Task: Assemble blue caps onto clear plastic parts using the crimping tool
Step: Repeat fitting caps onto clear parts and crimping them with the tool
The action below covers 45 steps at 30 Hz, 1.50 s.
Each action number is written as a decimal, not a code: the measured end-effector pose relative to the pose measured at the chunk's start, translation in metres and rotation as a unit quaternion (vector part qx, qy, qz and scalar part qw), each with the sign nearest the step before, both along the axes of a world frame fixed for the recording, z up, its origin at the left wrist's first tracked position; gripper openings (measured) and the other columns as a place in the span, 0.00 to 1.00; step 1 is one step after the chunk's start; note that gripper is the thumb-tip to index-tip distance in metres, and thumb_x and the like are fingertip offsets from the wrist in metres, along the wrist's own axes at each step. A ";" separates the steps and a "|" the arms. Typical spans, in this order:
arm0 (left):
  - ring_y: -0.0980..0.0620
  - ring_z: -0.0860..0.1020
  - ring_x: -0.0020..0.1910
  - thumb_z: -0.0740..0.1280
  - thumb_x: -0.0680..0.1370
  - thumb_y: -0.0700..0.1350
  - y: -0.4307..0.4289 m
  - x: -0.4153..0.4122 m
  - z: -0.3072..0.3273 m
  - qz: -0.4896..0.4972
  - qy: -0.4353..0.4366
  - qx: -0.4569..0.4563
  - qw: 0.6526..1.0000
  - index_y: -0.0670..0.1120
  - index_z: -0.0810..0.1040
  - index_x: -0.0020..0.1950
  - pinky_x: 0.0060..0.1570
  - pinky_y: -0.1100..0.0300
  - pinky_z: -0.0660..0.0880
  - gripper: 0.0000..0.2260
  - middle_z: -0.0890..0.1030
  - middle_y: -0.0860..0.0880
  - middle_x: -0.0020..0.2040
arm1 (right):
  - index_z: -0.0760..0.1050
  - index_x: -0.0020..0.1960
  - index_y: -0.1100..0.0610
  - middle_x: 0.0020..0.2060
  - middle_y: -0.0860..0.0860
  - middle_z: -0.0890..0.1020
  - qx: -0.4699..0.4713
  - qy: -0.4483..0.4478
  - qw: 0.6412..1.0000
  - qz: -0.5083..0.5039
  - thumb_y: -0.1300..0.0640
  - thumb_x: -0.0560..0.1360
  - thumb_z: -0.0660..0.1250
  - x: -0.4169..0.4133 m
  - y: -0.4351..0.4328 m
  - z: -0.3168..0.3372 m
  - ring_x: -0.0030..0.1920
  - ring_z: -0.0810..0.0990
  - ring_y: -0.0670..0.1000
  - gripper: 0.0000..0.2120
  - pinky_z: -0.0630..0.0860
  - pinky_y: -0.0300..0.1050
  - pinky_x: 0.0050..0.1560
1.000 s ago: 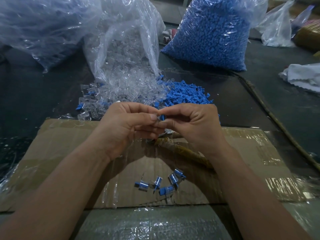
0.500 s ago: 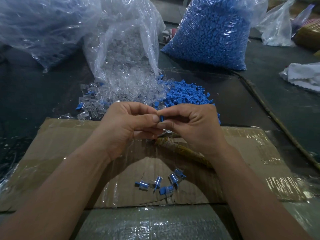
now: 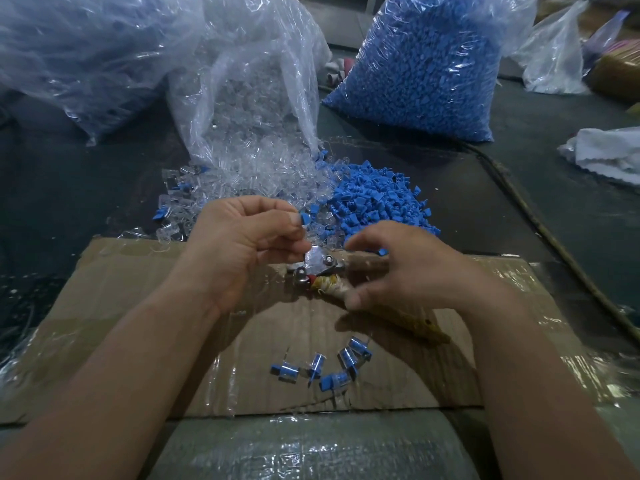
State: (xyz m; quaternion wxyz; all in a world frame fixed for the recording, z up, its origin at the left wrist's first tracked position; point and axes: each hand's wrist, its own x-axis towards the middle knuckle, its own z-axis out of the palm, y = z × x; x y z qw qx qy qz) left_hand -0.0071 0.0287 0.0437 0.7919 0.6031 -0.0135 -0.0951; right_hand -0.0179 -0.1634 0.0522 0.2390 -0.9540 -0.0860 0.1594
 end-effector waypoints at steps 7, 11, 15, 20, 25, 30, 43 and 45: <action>0.52 0.80 0.26 0.67 0.60 0.38 -0.001 0.001 -0.001 0.002 -0.001 -0.023 1.000 0.40 0.74 0.37 0.27 0.64 0.77 0.08 0.79 0.47 0.26 | 0.68 0.61 0.45 0.47 0.40 0.66 -0.104 -0.007 0.994 0.039 0.40 0.58 0.76 0.000 0.004 -0.004 0.51 0.65 0.43 0.35 0.67 0.42 0.48; 0.52 0.80 0.28 0.66 0.61 0.38 0.001 0.003 -0.005 0.005 -0.008 -0.034 0.999 0.40 0.74 0.37 0.29 0.64 0.78 0.07 0.80 0.47 0.27 | 0.75 0.51 0.47 0.42 0.42 0.71 -0.103 -0.050 0.993 0.019 0.45 0.61 0.73 0.001 0.008 -0.004 0.42 0.70 0.44 0.20 0.69 0.43 0.41; 0.53 0.81 0.29 0.66 0.62 0.38 0.004 0.006 -0.008 0.012 -0.020 -0.039 0.999 0.41 0.74 0.38 0.29 0.64 0.77 0.06 0.80 0.47 0.27 | 0.71 0.34 0.50 0.34 0.47 0.72 -0.138 -0.085 0.986 0.022 0.47 0.65 0.67 0.002 0.014 -0.005 0.34 0.70 0.44 0.09 0.63 0.42 0.30; 0.53 0.81 0.30 0.66 0.63 0.39 0.006 0.010 -0.012 0.040 -0.037 -0.045 0.998 0.41 0.74 0.39 0.31 0.64 0.77 0.06 0.81 0.48 0.29 | 0.67 0.36 0.51 0.35 0.47 0.69 -0.135 -0.121 0.983 -0.008 0.57 0.70 0.65 0.003 0.011 -0.005 0.34 0.67 0.43 0.08 0.60 0.40 0.30; 0.54 0.81 0.30 0.66 0.63 0.40 0.002 0.008 -0.011 0.063 -0.052 -0.042 0.996 0.41 0.74 0.39 0.31 0.65 0.77 0.07 0.81 0.49 0.28 | 0.62 0.38 0.48 0.34 0.42 0.66 -0.064 -0.177 0.980 -0.059 0.60 0.68 0.64 0.000 0.008 0.001 0.34 0.64 0.41 0.12 0.57 0.36 0.31; 0.55 0.80 0.30 0.66 0.64 0.39 -0.004 0.004 -0.010 0.066 -0.063 -0.036 0.995 0.40 0.74 0.40 0.33 0.64 0.79 0.07 0.80 0.49 0.28 | 0.63 0.47 0.50 0.35 0.44 0.68 -0.025 -0.153 0.987 -0.039 0.58 0.70 0.64 -0.004 0.016 -0.002 0.34 0.66 0.42 0.11 0.58 0.39 0.31; 0.54 0.80 0.29 0.64 0.70 0.31 -0.007 0.005 -0.010 0.084 -0.052 -0.043 0.994 0.40 0.74 0.39 0.30 0.65 0.78 0.05 0.81 0.48 0.29 | 0.63 0.48 0.50 0.37 0.42 0.68 -0.010 -0.142 0.990 0.005 0.57 0.70 0.64 -0.005 0.022 -0.003 0.37 0.66 0.41 0.11 0.59 0.36 0.33; 0.54 0.80 0.29 0.65 0.70 0.32 -0.007 0.005 -0.011 0.084 -0.051 -0.044 0.994 0.40 0.74 0.39 0.30 0.64 0.78 0.04 0.81 0.48 0.29 | 0.63 0.47 0.50 0.37 0.42 0.68 -0.009 -0.141 0.990 0.008 0.57 0.70 0.64 -0.005 0.021 -0.003 0.37 0.66 0.41 0.11 0.58 0.36 0.33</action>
